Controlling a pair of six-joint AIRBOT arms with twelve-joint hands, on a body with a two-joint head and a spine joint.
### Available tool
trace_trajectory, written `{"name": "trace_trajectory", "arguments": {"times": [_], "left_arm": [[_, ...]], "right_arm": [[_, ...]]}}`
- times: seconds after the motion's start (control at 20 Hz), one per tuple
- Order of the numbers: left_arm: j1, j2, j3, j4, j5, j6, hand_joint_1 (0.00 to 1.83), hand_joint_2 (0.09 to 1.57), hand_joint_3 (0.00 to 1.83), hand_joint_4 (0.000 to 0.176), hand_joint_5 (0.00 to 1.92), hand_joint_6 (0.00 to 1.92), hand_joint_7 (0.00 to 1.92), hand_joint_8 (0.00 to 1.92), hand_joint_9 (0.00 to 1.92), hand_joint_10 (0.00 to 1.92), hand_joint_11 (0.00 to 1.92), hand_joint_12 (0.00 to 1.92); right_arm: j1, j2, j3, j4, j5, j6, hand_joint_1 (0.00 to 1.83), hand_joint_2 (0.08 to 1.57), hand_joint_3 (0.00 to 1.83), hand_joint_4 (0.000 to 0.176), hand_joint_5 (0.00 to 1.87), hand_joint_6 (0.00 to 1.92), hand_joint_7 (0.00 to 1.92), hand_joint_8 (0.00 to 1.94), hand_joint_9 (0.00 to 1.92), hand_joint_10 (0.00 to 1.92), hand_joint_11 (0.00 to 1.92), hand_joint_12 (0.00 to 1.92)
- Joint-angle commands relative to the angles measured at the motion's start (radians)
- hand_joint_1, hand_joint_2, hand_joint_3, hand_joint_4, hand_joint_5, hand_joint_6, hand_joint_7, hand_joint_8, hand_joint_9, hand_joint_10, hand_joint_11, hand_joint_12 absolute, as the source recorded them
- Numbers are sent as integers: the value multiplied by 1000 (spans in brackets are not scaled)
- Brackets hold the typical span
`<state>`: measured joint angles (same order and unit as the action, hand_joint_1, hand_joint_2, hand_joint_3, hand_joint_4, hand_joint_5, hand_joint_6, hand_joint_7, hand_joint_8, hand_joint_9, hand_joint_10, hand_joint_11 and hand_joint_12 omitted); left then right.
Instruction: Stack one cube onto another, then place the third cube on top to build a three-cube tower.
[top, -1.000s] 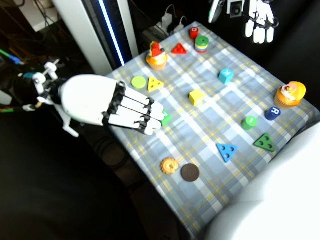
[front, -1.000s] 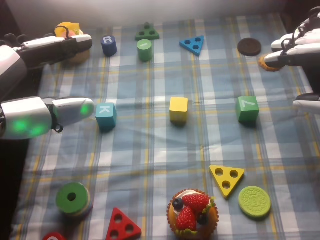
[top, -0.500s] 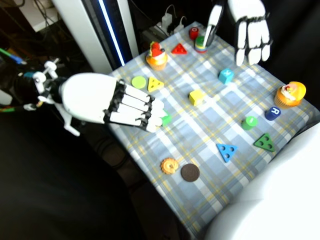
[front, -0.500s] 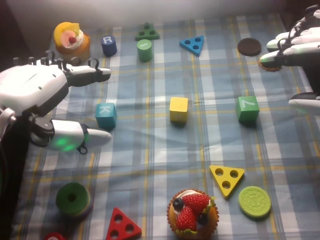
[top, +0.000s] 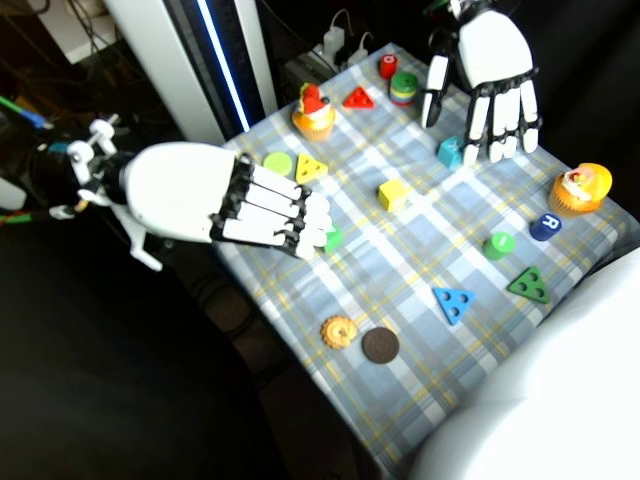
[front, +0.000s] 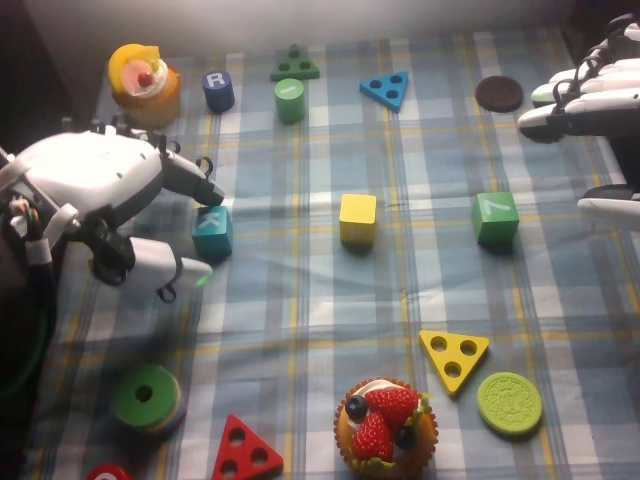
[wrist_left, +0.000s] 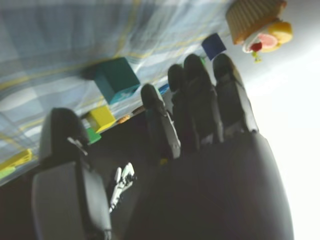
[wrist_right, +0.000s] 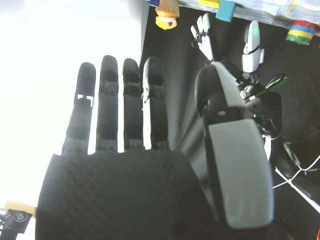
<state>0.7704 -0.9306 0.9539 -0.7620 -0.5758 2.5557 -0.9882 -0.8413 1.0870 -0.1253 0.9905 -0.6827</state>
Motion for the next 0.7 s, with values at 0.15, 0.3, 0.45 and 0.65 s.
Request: {"name": "trace_trajectory", "arguments": {"times": [0.15,0.3,0.45,0.65], "left_arm": [[-22,-19,23,15,-72,11,852,1029,4,146,787,7,591,6,491,4,189,141],[-28,-30,35,6,-65,22,855,1023,0,137,800,7,609,8,515,9,189,141],[-35,-38,46,-2,-59,27,864,1002,0,129,826,11,644,14,552,16,214,152],[-42,-53,61,-11,-47,35,876,991,0,121,869,17,636,4,549,8,208,152]], "right_arm": [[14,-2,5,23,118,7,622,1281,5,0,543,1,493,1,445,0,0,1052],[14,-2,5,23,118,7,644,1280,1,0,547,2,497,1,451,3,0,1051],[14,-2,5,23,118,7,618,1287,3,0,544,0,492,0,451,1,2,1063],[13,-2,5,23,118,7,579,1285,1,0,541,0,494,0,469,3,35,1035]]}}
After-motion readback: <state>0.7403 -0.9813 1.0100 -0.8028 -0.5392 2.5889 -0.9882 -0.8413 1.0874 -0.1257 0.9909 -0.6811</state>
